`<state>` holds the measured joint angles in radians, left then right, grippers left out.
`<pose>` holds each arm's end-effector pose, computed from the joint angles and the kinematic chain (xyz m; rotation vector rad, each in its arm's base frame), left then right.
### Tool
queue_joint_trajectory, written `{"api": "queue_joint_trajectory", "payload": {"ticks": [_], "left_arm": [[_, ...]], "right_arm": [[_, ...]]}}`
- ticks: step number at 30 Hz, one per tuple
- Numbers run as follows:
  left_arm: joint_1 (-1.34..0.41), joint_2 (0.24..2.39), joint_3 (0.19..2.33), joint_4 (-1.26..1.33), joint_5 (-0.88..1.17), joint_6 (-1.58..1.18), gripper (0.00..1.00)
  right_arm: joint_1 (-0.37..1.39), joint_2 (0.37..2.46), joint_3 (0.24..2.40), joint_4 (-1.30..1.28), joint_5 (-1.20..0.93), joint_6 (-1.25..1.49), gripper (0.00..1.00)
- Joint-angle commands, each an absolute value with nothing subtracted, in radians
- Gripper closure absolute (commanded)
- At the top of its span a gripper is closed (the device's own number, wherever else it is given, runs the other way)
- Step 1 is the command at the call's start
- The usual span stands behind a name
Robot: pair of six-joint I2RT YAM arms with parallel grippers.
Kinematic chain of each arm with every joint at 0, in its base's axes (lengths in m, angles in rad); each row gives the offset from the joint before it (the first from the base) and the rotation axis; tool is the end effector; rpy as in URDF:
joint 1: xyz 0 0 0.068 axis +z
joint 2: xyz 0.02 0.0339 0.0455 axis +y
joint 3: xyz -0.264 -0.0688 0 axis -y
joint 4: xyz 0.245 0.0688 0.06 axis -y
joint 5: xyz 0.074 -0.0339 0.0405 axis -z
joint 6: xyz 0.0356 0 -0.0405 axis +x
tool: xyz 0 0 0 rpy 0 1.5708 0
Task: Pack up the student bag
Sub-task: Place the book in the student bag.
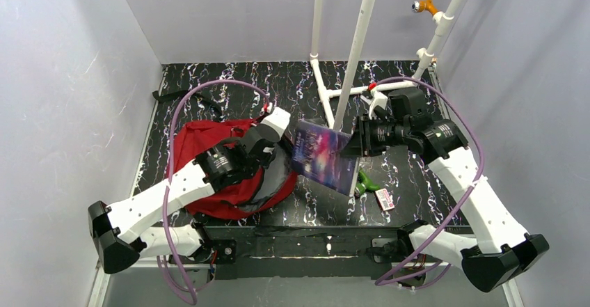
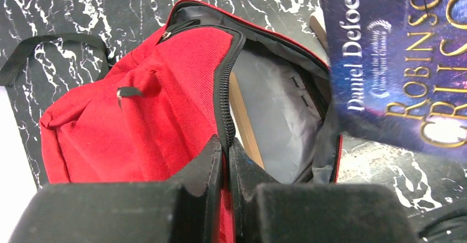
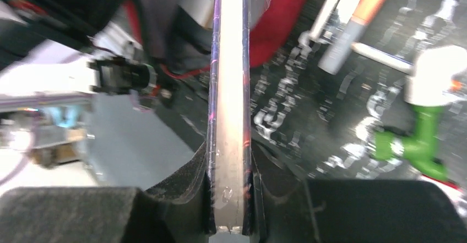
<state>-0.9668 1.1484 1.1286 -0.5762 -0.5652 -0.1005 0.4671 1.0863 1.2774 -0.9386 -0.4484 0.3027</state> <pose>0.1543 -0.1900 0.3510 0.5715 1.9842 -0.0401 0.1752 0.1056 0.3804 -0.4333 2.3621 0.8968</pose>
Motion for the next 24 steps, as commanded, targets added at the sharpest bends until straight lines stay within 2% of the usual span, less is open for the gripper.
{"api": "queue_joint_trajectory", "payload": {"ticks": [1,4,7,10,13,19,24], "left_arm": [[-0.965,1.048,1.072,-0.484,-0.665,-0.109,1.00],[-0.965,0.998,1.041,-0.438,-0.673,-0.115,1.00],[-0.965,0.971,1.020,-0.386,-0.659,-0.108,1.00],[-0.965,0.969,1.026,-0.376,-0.636,-0.111,1.00],[-0.965,0.955,1.023,-0.376,-0.616,-0.127,1.00],[-0.965,0.891,0.999,-0.359,-0.566,-0.125,1.00],[-0.965,0.852,0.986,-0.348,-0.553,-0.094,1.00]], "right_arm": [[0.469,1.052,1.228,-0.501,-0.733,0.658,0.99],[0.469,1.045,1.128,-0.303,-0.778,0.828,0.99],[0.469,1.065,1.052,-0.311,-0.772,0.826,0.99],[0.485,1.072,0.934,-0.191,-0.784,0.891,0.99],[0.505,1.083,0.859,-0.139,-0.706,0.909,0.99],[0.596,1.177,0.864,-0.022,-0.621,0.936,0.99],[0.677,1.260,0.929,0.131,-0.628,0.995,0.99]]}}
